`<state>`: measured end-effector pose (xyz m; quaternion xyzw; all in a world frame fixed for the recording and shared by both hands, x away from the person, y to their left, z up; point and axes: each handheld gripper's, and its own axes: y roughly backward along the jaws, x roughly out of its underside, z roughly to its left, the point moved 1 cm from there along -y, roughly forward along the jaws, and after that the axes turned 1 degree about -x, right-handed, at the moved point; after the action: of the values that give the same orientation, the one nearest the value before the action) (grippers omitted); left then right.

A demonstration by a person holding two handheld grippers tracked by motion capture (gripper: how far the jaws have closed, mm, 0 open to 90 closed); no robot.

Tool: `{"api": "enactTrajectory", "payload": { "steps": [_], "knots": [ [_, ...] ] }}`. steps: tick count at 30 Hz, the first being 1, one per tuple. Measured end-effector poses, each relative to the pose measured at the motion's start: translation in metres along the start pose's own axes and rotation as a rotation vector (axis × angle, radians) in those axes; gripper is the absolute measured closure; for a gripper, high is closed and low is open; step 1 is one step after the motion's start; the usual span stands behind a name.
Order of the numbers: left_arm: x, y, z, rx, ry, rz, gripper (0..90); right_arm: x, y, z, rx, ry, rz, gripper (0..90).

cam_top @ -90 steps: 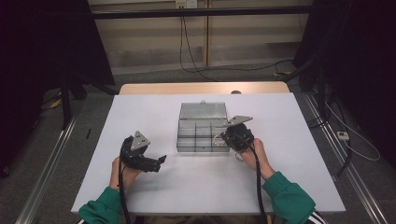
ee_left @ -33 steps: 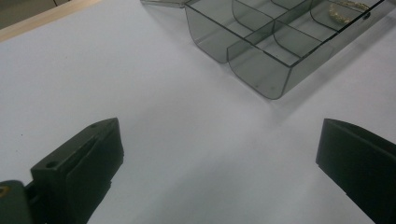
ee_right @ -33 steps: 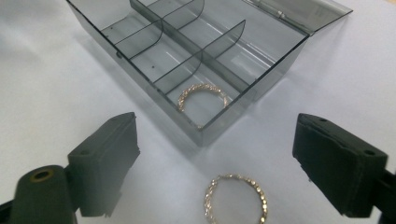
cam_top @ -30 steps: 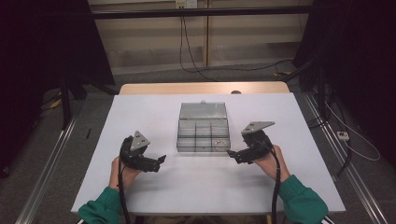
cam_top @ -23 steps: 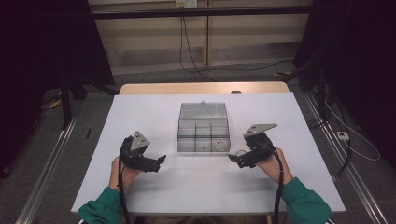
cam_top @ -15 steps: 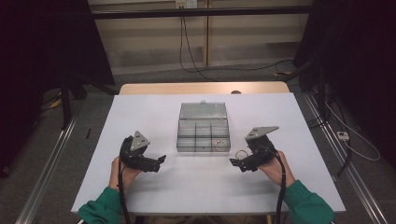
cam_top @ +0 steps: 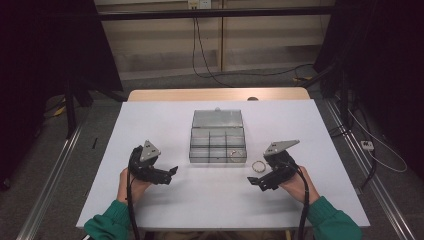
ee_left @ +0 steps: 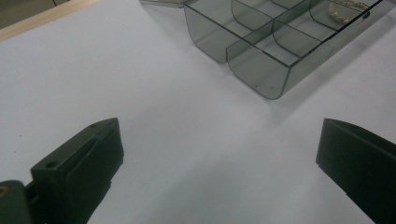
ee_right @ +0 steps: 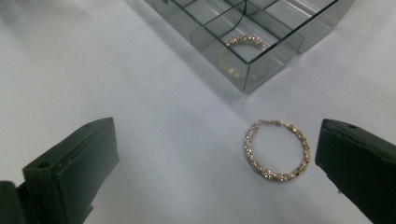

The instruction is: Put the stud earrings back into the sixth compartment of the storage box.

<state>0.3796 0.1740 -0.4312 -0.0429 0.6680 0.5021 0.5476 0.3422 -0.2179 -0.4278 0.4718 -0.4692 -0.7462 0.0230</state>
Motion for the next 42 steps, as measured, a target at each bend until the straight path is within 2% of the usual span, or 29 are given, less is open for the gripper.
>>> {"api": "enactTrajectory", "payload": {
  "steps": [3, 6, 14, 16, 21, 27, 32, 42],
  "knots": [
    [0.000, 0.000, 0.000, 0.000, 0.000, 0.000, 0.3, 0.002, -0.002, 0.001, -0.001, 0.016, 0.022, 0.9],
    [0.000, 0.000, 0.000, 0.002, -0.001, 0.000, 0.3, 0.003, -0.003, 0.001, 0.005, 0.030, 0.039, 6.6],
    [0.000, 0.000, 0.000, -0.003, -0.006, 0.009, 0.3, 0.007, -0.009, -0.005, 0.024, 0.000, 0.047, 35.0],
    [0.000, 0.000, 0.000, -0.002, -0.005, 0.009, 0.3, 0.008, -0.012, -0.005, 0.052, 0.003, 0.050, 46.2],
    [0.000, 0.000, 0.000, -0.006, -0.007, 0.009, 0.3, 0.008, -0.016, -0.009, 0.089, -0.028, 0.062, 64.2],
    [0.000, 0.000, 0.000, -0.004, -0.007, 0.010, 0.3, 0.009, -0.020, -0.012, 0.116, -0.059, 0.079, 74.1],
    [0.000, -0.001, 0.000, -0.004, -0.007, 0.007, 0.3, 0.009, -0.024, -0.011, 0.129, -0.051, 0.092, 78.4],
    [0.000, -0.001, -0.001, -0.010, -0.010, 0.006, 0.3, 0.010, -0.026, -0.008, 0.124, -0.031, 0.082, 86.3]
  ]
}}
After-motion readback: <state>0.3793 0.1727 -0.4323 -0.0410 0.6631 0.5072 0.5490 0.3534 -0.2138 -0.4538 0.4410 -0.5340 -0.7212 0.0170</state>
